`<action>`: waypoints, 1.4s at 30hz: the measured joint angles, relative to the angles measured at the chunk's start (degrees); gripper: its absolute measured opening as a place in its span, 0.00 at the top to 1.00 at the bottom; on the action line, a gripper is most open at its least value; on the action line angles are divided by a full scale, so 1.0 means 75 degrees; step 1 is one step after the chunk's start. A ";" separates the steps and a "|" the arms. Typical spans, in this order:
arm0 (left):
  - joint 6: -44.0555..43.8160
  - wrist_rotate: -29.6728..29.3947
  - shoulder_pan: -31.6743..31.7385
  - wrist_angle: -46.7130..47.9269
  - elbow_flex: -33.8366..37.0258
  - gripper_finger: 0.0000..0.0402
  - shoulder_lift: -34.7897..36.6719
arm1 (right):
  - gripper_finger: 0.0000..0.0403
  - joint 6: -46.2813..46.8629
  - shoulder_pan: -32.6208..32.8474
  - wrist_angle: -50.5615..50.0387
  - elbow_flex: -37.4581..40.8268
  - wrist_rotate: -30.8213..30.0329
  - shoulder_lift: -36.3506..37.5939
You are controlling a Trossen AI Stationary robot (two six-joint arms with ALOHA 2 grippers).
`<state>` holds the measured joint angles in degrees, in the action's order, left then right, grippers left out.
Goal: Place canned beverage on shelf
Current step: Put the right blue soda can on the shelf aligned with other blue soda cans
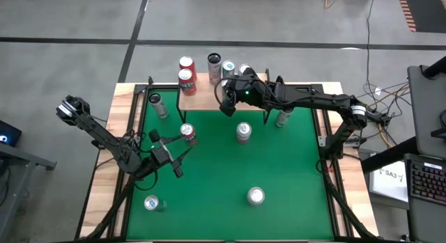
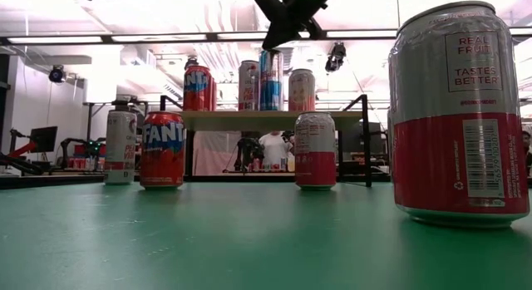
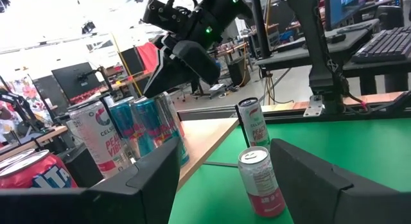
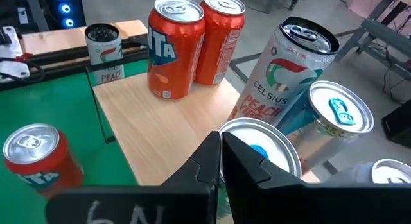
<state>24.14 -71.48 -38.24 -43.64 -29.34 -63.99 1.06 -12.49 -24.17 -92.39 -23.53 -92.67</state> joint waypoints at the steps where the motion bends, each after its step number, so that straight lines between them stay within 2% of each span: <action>1: -0.0002 0.0000 0.0000 0.0000 0.0000 0.44 0.0000 | 0.98 -0.0004 0.0012 -0.0002 0.0002 -0.0001 0.0021; 11: -0.0005 0.0000 0.0000 0.0000 0.0000 0.44 0.0000 | 0.98 0.0089 0.0165 -0.0359 -0.0247 0.0049 0.0294; 16: -0.0031 0.0003 0.0000 0.0000 0.0000 0.44 0.0000 | 0.98 0.0848 0.0183 -0.1857 -0.0906 0.1760 0.0258; 18: -0.0031 0.0003 0.0000 0.0001 0.0000 0.44 0.0000 | 0.98 0.1050 0.0185 -0.2016 -0.0856 0.1967 0.0244; 22: -0.0030 0.0003 0.0000 0.0003 0.0000 0.44 0.0000 | 0.98 0.1248 0.0197 -0.1955 -0.0537 0.1810 0.0223; 26: -0.0031 0.0003 0.0000 0.0006 0.0000 0.44 0.0000 | 0.98 0.1259 0.0151 -0.1908 -0.0336 0.0919 0.0223; 33: -0.0028 0.0003 0.0000 0.0015 0.0000 0.44 0.0000 | 0.98 0.1125 0.0119 -0.1559 -0.0224 0.0218 0.0226; 42: -0.0028 0.0006 0.0000 0.0031 0.0000 0.44 0.0000 | 0.98 0.0824 -0.0019 -0.1354 -0.0139 0.0123 0.0226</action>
<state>23.92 -71.44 -38.24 -43.41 -29.34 -63.99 7.24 -12.63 -34.33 -93.43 -22.60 -90.98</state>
